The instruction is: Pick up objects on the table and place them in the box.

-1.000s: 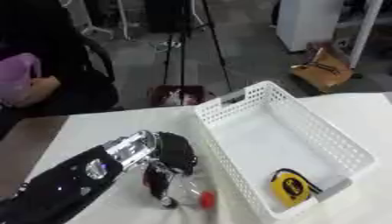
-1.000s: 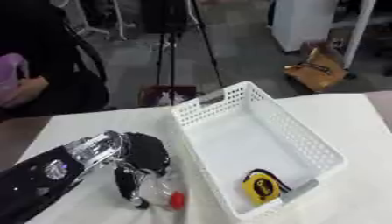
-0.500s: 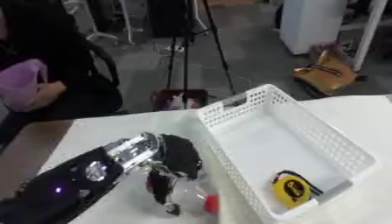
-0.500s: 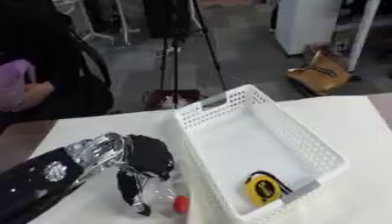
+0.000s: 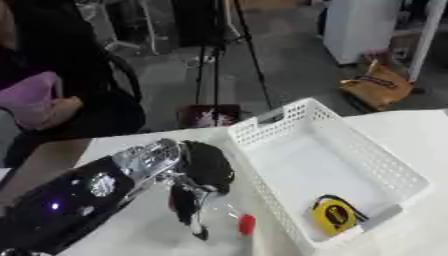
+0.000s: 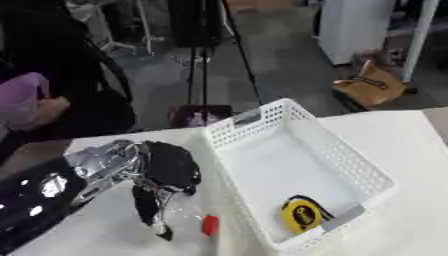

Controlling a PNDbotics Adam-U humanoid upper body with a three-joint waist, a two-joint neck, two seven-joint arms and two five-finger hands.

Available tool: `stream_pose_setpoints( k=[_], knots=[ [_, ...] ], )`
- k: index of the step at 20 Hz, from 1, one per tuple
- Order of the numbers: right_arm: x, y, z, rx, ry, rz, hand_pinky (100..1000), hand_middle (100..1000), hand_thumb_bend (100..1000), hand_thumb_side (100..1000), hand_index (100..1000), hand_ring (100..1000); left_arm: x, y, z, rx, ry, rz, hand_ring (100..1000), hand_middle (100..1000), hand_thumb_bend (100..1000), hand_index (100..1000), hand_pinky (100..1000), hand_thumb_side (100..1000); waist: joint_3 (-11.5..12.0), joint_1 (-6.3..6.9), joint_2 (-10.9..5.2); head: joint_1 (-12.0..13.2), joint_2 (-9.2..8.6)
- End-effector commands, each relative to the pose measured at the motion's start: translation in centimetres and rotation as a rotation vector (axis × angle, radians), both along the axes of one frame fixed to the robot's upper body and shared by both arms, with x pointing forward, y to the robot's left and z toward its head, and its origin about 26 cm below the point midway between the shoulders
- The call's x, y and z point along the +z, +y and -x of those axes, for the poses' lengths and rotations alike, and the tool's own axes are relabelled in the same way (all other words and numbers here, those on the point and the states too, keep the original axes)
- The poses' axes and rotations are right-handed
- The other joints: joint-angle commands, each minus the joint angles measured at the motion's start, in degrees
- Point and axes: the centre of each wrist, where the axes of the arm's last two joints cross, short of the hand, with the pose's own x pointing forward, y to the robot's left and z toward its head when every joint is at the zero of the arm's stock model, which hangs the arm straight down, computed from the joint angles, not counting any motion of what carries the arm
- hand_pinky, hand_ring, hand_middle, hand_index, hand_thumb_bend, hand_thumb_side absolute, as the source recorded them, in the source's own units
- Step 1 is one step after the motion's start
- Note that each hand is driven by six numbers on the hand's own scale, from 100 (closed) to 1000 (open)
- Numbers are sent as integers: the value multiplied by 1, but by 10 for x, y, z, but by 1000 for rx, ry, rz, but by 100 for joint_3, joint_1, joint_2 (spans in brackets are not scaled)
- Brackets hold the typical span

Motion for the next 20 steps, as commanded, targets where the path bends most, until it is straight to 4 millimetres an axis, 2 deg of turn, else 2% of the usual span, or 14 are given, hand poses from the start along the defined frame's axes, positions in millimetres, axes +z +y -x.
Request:
stream_pose_setpoints(
  k=[1,4,5,6,7,11,14,17,20],
  knots=[
    [15,-2,4,-17,-39,55,724,535,100,480,635,523,26,7,10,17,64,-287,755,554,629,598,688,780,13,-40,-140,-23,30],
    [16,-2,5,-18,-39,54,724,535,100,479,635,523,35,6,19,28,37,-270,756,553,632,597,689,772,21,-49,-155,-28,36],
    [16,-2,5,-19,-38,54,724,535,100,478,634,523,41,7,24,34,14,-256,759,553,638,596,695,743,25,-58,-158,-40,37],
    [16,-3,5,-19,-38,54,724,535,100,479,634,523,46,7,31,40,-6,-243,761,553,317,594,700,754,24,-62,-158,-44,37],
    [16,-3,5,-20,-38,53,724,535,100,479,634,523,54,7,38,50,-38,-223,763,553,648,594,703,711,30,-69,-158,-47,49],
    [15,-3,6,-22,-39,51,725,535,100,478,634,523,74,10,65,71,-130,-174,769,557,663,593,711,679,35,-82,-151,-45,73],
    [15,-3,6,-22,-39,51,725,535,100,478,634,523,80,12,78,84,-168,-150,771,558,669,594,713,666,38,-87,-146,-48,82],
    [15,-4,6,-23,-39,50,725,535,100,477,634,523,91,14,90,101,-222,-108,774,558,677,595,718,604,41,-104,-143,-101,75],
    [15,-4,7,-25,-39,49,725,535,100,476,634,523,102,16,104,116,-284,-71,775,558,678,597,720,581,40,-120,-140,-160,50]
  ],
)
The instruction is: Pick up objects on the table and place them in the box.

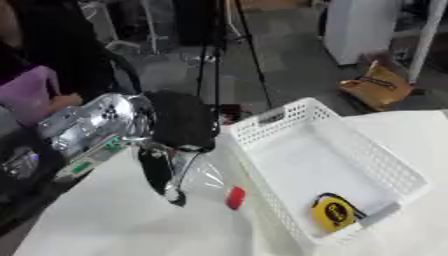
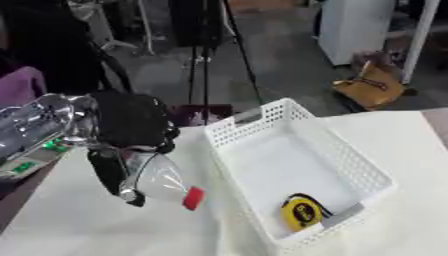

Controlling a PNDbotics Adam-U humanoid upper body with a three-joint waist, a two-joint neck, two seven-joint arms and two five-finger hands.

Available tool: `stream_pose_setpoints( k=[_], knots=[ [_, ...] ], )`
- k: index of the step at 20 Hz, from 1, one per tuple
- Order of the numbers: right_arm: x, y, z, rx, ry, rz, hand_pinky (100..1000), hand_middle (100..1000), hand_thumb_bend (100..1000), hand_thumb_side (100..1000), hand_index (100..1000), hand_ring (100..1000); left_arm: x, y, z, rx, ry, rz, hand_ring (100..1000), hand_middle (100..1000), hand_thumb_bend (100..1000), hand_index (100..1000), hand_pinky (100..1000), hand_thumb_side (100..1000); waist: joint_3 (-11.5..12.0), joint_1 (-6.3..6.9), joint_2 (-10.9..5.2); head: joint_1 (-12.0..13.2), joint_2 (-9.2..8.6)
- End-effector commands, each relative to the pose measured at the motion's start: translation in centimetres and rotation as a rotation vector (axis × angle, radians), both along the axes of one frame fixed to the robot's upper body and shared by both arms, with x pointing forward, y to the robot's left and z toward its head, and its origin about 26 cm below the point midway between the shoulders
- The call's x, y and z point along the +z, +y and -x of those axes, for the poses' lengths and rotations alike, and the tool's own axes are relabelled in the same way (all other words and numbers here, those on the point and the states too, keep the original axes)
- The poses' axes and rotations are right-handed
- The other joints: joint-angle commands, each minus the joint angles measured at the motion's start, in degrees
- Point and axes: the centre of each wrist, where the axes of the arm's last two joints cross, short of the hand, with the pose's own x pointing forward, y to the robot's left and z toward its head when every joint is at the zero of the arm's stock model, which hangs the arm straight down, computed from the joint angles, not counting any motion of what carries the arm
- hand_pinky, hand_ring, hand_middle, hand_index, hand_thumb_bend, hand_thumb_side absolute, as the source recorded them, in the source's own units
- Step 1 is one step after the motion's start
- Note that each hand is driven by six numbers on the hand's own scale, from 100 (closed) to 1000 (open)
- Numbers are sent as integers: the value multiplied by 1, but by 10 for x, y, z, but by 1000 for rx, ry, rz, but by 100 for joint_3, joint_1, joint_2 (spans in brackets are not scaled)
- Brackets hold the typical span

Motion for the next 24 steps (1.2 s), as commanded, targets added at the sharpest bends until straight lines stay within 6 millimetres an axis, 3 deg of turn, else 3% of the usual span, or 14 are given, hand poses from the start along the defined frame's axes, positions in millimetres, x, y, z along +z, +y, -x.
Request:
stream_pose_setpoints(
  k=[1,6,9,10,11,21,24],
  knots=[
    [13,-2,5,-16,-37,48,725,535,100,476,634,523,23,8,18,68,-32,-122,776,563,677,597,721,564,3,-57,-120,-56,-16],
    [12,-2,6,-17,-36,46,725,535,100,476,633,523,38,3,28,64,-98,-42,770,561,634,599,718,498,8,-73,-125,-84,-33],
    [12,-3,6,-18,-35,42,725,534,100,475,633,523,51,-2,30,50,-126,91,731,535,494,597,697,385,-2,-88,-128,-109,-57],
    [11,-3,6,-18,-35,42,725,534,100,475,633,523,55,-4,29,43,-132,143,731,535,494,597,697,385,-8,-92,-127,-122,-75],
    [11,-3,6,-18,-35,41,725,534,100,476,633,523,56,-6,28,38,-133,182,709,527,450,596,693,367,-12,-95,-126,-130,-88],
    [9,-2,5,-13,-33,35,725,534,100,477,632,523,67,-31,3,-13,-187,385,689,504,368,594,679,298,-70,-120,-119,-218,-226],
    [9,-1,5,-10,-34,32,726,533,100,478,632,523,71,-42,-4,-50,-199,460,669,480,276,589,666,273,-91,-129,-116,-236,-265]
  ],
)
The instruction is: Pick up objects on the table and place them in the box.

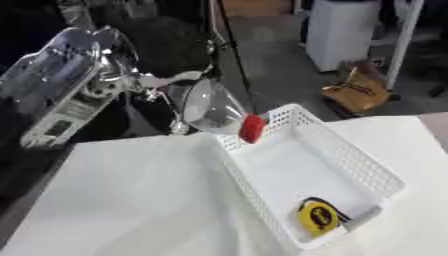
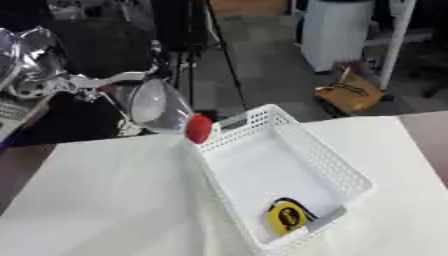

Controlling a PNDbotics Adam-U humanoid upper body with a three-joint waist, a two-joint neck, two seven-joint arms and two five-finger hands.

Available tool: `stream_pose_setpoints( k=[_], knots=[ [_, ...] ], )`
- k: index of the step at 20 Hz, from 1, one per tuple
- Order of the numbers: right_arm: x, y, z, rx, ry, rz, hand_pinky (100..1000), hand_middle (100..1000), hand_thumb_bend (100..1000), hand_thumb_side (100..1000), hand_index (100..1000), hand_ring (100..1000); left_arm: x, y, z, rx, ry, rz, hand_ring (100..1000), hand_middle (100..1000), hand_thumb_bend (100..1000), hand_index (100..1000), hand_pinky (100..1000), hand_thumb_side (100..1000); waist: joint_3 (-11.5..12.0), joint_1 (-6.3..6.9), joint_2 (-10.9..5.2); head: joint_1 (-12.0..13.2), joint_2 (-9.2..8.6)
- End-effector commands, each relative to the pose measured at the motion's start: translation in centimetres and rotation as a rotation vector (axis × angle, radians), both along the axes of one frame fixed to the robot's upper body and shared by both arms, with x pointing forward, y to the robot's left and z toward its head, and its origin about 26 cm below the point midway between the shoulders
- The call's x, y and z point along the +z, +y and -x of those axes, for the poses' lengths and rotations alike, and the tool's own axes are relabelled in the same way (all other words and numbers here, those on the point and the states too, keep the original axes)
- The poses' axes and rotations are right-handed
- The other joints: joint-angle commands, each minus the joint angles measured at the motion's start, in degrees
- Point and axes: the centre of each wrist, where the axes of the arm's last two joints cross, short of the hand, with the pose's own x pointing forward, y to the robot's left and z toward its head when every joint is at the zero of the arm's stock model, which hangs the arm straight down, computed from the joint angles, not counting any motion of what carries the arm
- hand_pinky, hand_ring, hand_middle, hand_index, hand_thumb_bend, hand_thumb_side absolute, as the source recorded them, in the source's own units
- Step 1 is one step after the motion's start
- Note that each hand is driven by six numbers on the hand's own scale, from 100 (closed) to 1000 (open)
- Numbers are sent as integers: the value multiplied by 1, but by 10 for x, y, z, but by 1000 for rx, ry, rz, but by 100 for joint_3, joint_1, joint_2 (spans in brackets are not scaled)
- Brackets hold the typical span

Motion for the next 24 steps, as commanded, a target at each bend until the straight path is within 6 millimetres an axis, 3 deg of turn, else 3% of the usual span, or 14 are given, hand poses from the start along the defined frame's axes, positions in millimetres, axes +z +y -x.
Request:
stream_pose_setpoints(
  k=[1,4,9,20,24],
  knots=[
    [10,0,3,-3,-40,33,726,533,100,478,632,523,10,-9,-5,-32,-46,88,663,473,258,587,664,269,-22,-52,-115,-30,-112],
    [10,2,2,3,-42,30,726,533,100,478,631,523,7,-25,-15,-82,-55,205,637,444,189,579,659,258,-71,-55,-108,-32,-158],
    [10,3,0,11,-46,27,726,533,100,478,631,523,-4,-42,-37,-88,-59,260,633,444,183,579,655,257,-158,-44,-94,-6,-204],
    [13,6,-3,33,-62,25,726,531,100,475,629,523,-47,-80,-91,-70,-60,97,663,490,305,597,660,257,-312,7,-34,104,-274],
    [17,9,-7,54,-79,34,725,531,100,472,629,522,-69,-87,-114,-49,-50,92,656,483,253,596,659,262,-389,25,6,183,-332]
  ],
)
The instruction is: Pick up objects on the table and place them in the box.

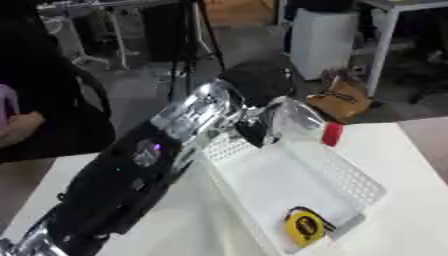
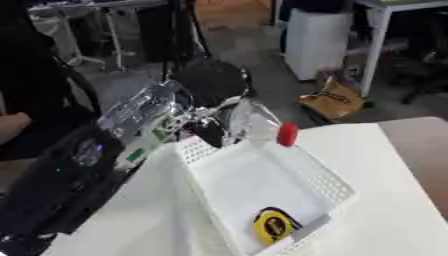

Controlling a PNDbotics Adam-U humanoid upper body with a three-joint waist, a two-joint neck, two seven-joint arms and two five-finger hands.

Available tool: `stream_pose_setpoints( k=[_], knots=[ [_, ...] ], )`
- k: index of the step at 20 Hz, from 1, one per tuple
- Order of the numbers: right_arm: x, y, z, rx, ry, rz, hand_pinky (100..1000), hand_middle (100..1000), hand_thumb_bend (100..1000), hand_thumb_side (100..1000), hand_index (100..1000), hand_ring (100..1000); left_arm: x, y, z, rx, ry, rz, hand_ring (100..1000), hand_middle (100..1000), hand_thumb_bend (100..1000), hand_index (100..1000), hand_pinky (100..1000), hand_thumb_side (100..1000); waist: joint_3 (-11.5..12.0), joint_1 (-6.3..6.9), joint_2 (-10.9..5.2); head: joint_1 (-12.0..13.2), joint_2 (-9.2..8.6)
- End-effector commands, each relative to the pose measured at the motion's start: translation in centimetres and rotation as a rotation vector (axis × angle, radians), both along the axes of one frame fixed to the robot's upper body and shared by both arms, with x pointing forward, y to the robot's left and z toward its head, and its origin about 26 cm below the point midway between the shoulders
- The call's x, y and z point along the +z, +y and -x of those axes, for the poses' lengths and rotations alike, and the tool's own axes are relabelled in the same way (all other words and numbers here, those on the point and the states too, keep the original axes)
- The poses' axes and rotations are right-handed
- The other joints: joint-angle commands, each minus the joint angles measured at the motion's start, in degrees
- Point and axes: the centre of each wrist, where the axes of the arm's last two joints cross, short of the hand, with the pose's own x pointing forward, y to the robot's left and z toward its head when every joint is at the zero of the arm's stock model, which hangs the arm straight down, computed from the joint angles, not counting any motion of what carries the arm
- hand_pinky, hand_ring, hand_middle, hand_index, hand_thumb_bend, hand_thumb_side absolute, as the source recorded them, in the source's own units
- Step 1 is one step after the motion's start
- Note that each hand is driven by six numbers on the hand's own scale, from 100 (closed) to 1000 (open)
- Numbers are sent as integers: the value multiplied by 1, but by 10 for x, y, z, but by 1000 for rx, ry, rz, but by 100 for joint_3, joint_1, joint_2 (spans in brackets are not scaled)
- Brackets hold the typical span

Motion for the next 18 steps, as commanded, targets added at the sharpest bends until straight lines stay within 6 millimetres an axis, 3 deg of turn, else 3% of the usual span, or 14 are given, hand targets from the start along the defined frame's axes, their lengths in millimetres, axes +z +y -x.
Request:
stream_pose_setpoints(
  k=[1,6,9,10,11,12,14,15,16,18],
  knots=[
    [13,1,2,13,-55,43,725,531,100,472,629,522,-5,-4,-13,8,-28,10,656,483,253,596,659,262,-42,-33,-76,73,-98],
    [13,1,2,16,-63,41,724,531,100,473,628,522,-31,0,-32,26,3,-22,668,500,256,601,671,286,-108,-31,-23,98,-146],
    [13,2,1,16,-65,38,725,531,100,474,628,522,-37,2,-37,34,41,-40,696,538,254,615,694,293,-116,-24,-3,109,-150],
    [13,2,1,16,-65,37,725,531,100,474,628,522,-37,2,-38,40,56,-45,726,595,293,666,721,345,-118,-24,1,111,-150],
    [13,2,1,16,-65,37,725,531,100,474,628,522,-37,3,-39,47,74,-46,726,595,293,666,721,345,-122,-26,4,114,-149],
    [13,2,1,15,-65,37,724,531,100,475,628,522,-36,3,-39,51,87,-46,766,689,370,744,754,424,-126,-27,5,116,-148],
    [13,1,2,13,-65,36,724,530,100,475,627,522,-35,4,-40,52,127,-47,811,795,484,836,785,516,-132,-28,8,126,-144],
    [13,1,2,13,-64,36,724,530,100,475,627,522,-34,4,-40,51,144,-49,811,795,484,836,785,516,-131,-29,8,126,-144],
    [13,1,2,13,-64,36,724,530,100,475,627,522,-33,4,-39,50,156,-50,856,900,613,917,808,650,-129,-29,7,126,-141],
    [12,1,2,11,-62,35,724,530,100,475,627,522,-28,5,-38,43,181,-53,868,931,639,939,812,687,-117,-33,-3,123,-125]
  ],
)
